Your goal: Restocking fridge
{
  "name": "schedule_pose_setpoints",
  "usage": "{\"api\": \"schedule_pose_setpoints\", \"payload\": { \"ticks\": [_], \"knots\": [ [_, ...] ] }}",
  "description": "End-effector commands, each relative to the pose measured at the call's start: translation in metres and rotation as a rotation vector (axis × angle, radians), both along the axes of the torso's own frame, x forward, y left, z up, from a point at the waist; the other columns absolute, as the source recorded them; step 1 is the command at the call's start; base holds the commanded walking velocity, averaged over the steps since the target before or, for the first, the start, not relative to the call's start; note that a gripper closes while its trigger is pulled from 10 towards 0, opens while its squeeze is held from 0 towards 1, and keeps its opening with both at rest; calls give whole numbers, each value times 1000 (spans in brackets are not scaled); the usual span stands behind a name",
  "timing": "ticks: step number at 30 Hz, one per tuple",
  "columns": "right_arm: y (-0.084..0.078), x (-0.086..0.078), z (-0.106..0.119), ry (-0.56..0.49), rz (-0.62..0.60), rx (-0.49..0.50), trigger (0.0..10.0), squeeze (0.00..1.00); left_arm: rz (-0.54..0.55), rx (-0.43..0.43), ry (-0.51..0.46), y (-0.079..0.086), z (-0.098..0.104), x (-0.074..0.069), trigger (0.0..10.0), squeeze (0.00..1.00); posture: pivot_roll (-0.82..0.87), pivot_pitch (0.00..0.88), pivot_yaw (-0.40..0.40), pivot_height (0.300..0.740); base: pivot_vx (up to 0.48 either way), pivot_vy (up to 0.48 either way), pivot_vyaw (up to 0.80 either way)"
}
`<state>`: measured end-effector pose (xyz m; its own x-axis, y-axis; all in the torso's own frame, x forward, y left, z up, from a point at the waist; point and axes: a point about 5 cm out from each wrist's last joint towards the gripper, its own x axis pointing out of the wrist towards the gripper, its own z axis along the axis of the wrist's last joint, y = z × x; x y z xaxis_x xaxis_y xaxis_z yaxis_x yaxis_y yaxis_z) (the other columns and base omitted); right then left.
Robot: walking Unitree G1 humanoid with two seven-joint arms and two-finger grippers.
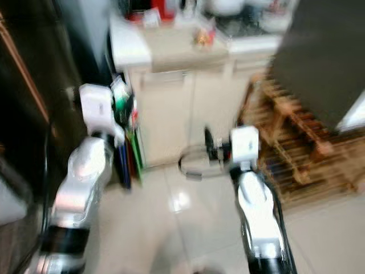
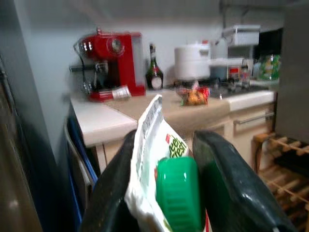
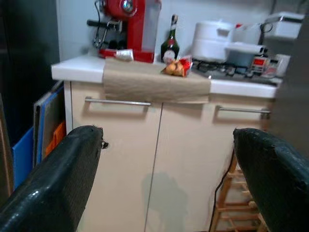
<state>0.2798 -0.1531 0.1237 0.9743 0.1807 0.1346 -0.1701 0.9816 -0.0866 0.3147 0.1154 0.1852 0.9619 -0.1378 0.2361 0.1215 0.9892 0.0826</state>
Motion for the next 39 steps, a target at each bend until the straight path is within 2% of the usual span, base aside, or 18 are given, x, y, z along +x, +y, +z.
{"api": "schedule_pose_setpoints", "payload": {
  "ticks": [1,11,13,14,15,17,20,22,24,30,36,39],
  "knots": [
    [0,2,4,-10,3,-4,10000,0,16,2,-26,0,6,2,10000,0,-95,0,53,740,0,-469,0],
    [-1,2,4,-6,3,-9,10000,0,22,-1,22,2,-5,2,10000,0,-99,0,53,740,0,-474,0],
    [-3,0,1,8,5,-17,10000,0,75,-29,102,19,-23,0,10000,0,-102,0,57,740,0,-480,0],
    [-3,0,1,8,5,-17,10000,0,75,-29,102,19,-23,0,10000,0,-102,0,57,740,0,-480,0],
    [-4,-1,0,15,5,-15,10000,0,109,-39,143,30,-32,-3,10000,0,-102,0,57,740,0,-480,0],
    [-5,-2,-1,19,5,-15,10000,0,128,-46,161,34,-36,-4,10000,0,-101,0,52,740,0,-480,0],
    [-9,-3,-4,33,2,-36,10000,0,167,-111,209,44,-46,-9,10000,0,-94,0,36,740,0,-480,477],
    [-13,-4,-5,38,-1,-50,10000,0,164,-165,207,44,-47,-10,10000,0,-93,0,31,740,0,0,800],
    [-14,-5,-5,39,-1,-53,10000,0,156,-172,202,42,-46,-11,10000,0,-92,0,28,740,0,0,797],
    [-21,-6,-7,51,-21,-60,10000,0,125,-168,195,37,-46,-11,10000,0,-101,0,31,740,0,-160,786],
    [-26,-8,-10,58,-63,-41,10000,0,90,-147,176,37,-45,-11,10000,0,-107,0,39,740,0,0,0],
    [-25,-9,-10,55,-54,-41,10000,0,79,-142,175,37,-45,-10,10000,0,-110,0,43,740,0,-461,0]
  ]
}}
